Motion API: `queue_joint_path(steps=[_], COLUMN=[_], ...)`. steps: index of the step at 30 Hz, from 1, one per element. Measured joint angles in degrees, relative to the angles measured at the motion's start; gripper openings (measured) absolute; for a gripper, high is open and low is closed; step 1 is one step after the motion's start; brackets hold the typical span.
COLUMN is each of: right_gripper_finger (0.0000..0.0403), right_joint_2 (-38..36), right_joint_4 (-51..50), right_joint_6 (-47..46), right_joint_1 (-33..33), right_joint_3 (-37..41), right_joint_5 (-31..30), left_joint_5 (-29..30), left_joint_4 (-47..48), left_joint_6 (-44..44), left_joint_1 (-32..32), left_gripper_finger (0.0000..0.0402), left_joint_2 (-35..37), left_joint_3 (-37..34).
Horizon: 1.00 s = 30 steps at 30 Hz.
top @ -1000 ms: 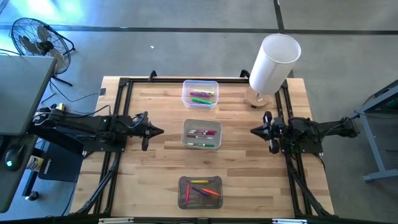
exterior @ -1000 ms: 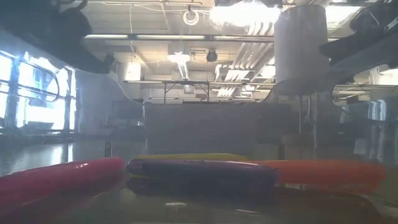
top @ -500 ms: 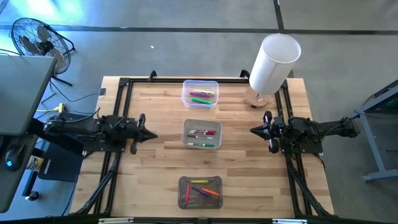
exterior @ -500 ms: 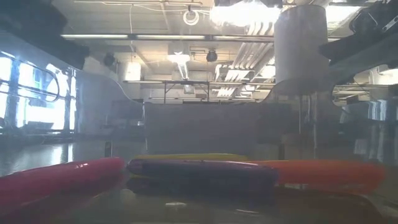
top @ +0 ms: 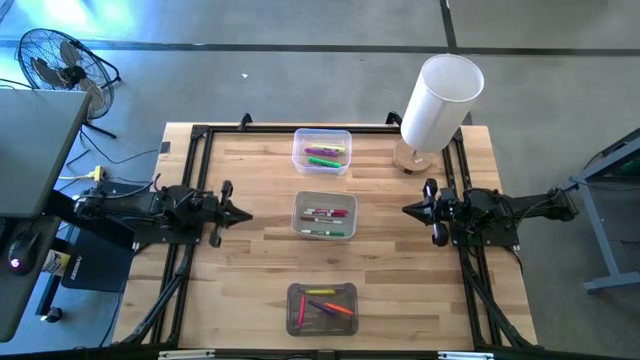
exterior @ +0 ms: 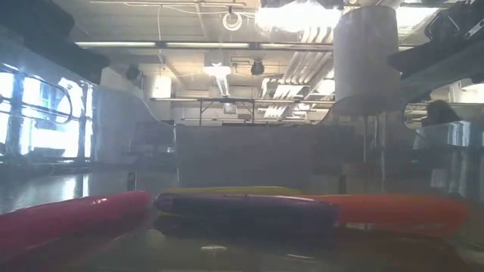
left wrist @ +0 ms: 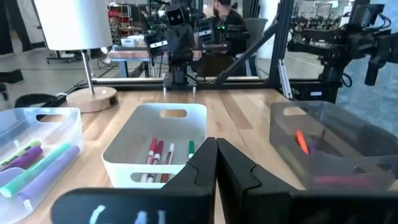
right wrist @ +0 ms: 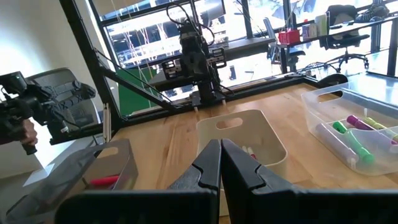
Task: Pick & Place Markers
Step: Return to Home Position
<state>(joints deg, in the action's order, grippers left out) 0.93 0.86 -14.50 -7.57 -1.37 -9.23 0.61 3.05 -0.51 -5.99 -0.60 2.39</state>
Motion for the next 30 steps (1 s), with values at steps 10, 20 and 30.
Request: queue_joint_path(steps=[10, 20, 30], right_gripper_finger=[0.0, 0.0, 0.0], right_joint_2=[0.0, 0.0, 0.02], right_joint_4=[0.17, 0.21, 0.22], right_joint_6=[-0.01, 0.0, -0.01], right_joint_1=[0.0, 0.0, 0.0], right_joint_3=[0.02, 0.02, 0.02], right_joint_5=[-0.01, -0.02, -0.01], left_joint_5=[-0.77, -0.44, -0.4], left_joint_4=[-0.11, -0.11, -0.11], left_joint_6=[0.24, 0.23, 0.22], left_joint_1=[-0.01, -0.01, -0.01], left_gripper_finger=[0.0, 0.0, 0.0], left_joint_2=[-0.18, -0.18, -0.18], left_joint_3=[-0.04, -0.04, -0.07])
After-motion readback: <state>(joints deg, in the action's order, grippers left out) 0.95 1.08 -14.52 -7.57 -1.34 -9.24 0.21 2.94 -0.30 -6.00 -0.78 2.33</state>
